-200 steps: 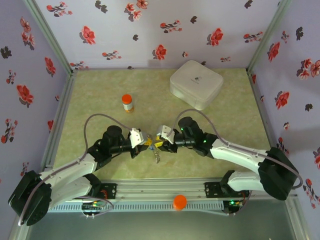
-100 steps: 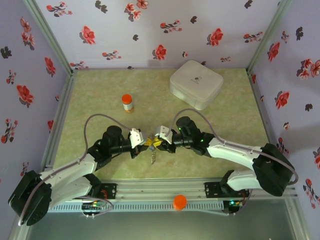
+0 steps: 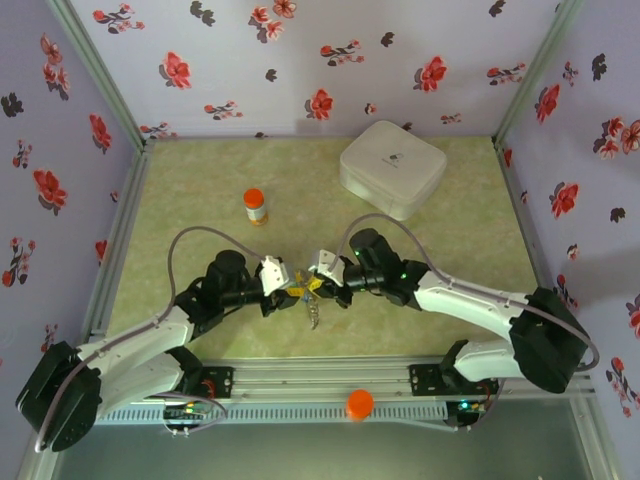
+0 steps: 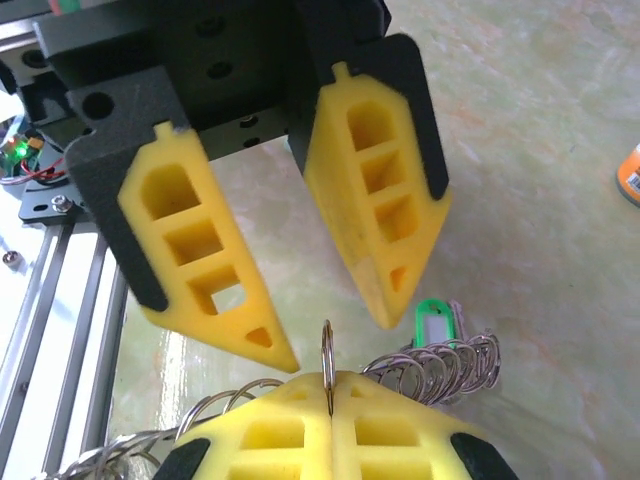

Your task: Put the keys on the keyring

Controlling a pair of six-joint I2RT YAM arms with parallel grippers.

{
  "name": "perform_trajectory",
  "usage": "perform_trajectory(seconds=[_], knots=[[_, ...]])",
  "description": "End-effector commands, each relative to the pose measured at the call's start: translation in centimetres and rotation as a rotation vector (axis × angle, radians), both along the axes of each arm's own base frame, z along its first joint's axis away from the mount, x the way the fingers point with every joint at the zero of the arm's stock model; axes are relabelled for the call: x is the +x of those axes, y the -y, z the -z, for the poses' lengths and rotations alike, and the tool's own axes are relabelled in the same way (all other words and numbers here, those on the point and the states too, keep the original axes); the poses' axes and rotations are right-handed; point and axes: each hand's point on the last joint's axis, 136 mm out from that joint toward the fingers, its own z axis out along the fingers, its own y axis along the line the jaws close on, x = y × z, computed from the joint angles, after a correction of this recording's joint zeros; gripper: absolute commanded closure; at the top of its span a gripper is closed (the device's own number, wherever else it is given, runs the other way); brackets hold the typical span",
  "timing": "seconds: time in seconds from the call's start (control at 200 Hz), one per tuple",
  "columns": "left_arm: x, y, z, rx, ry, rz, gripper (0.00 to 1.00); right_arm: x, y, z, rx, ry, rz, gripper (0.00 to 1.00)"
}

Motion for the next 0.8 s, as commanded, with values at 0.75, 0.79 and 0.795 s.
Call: perform_trajectory(seconds=[0.75, 0.79, 0.795], knots=[[-0.7, 0.9, -2.0, -0.046, 0.077, 0.048, 1.00, 0.1, 0.6, -3.1, 0.076, 0.066, 0.031, 0.68], [-0.6, 1.0, -2.0, -0.062, 0.082, 0.046, 1.00, 0.5, 1.1, -3.2, 0.108, 0.060, 0.045, 0.67], [-0.6, 1.0, -2.1, -0.066, 0.085, 0.045, 1.00, 0.5, 1.2, -3.3, 0.112, 0.059, 0.048, 0.67]])
